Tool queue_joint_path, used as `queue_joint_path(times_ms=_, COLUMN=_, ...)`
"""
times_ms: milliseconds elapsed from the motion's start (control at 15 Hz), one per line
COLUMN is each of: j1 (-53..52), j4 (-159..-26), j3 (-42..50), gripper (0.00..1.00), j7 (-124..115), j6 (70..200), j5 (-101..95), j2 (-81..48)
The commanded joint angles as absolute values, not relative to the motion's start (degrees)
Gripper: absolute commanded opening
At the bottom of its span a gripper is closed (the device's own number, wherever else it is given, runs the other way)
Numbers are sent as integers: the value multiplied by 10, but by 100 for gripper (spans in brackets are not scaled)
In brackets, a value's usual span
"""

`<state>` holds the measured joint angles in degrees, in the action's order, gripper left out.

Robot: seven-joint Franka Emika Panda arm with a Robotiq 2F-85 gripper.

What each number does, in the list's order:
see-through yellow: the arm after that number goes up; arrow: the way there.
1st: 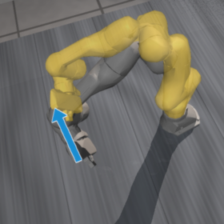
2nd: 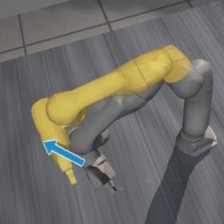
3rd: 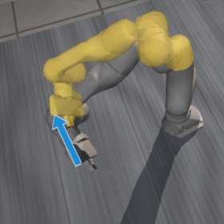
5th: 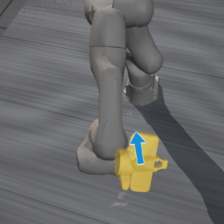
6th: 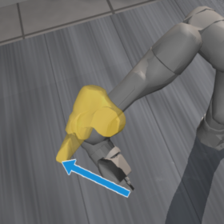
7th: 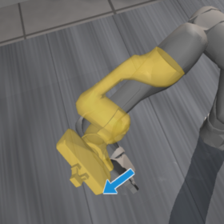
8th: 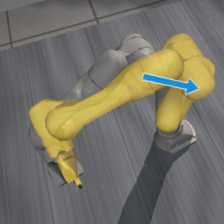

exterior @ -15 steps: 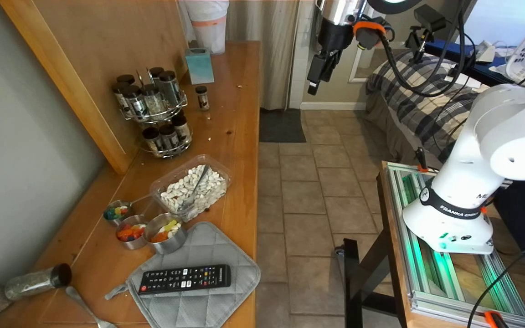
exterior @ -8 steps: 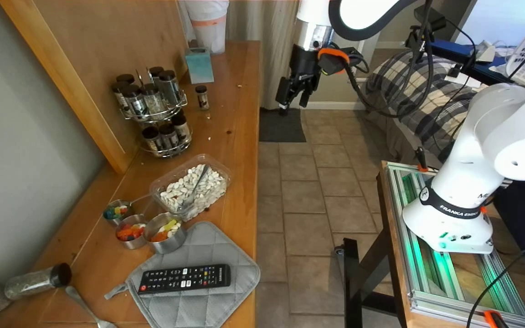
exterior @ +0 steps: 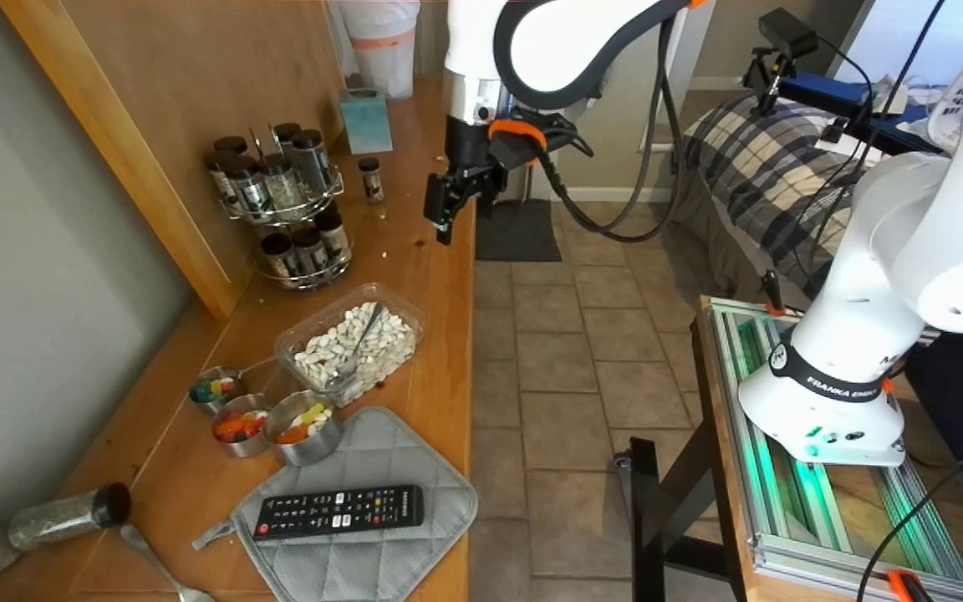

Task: Move the bowl to the right

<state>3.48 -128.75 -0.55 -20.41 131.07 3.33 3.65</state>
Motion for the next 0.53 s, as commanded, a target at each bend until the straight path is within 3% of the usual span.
queue_joint_path(times_ms=0, j1=20, j4=-1199, j3=-6, gripper=100, j7=-242, j6=1289, j5=42, j2=-50)
queue_joint_path(times_ms=467, j1=-8, j4=-1194, j3=-8, gripper=100, j7=-221, j6=1296, j5=57, j2=-82)
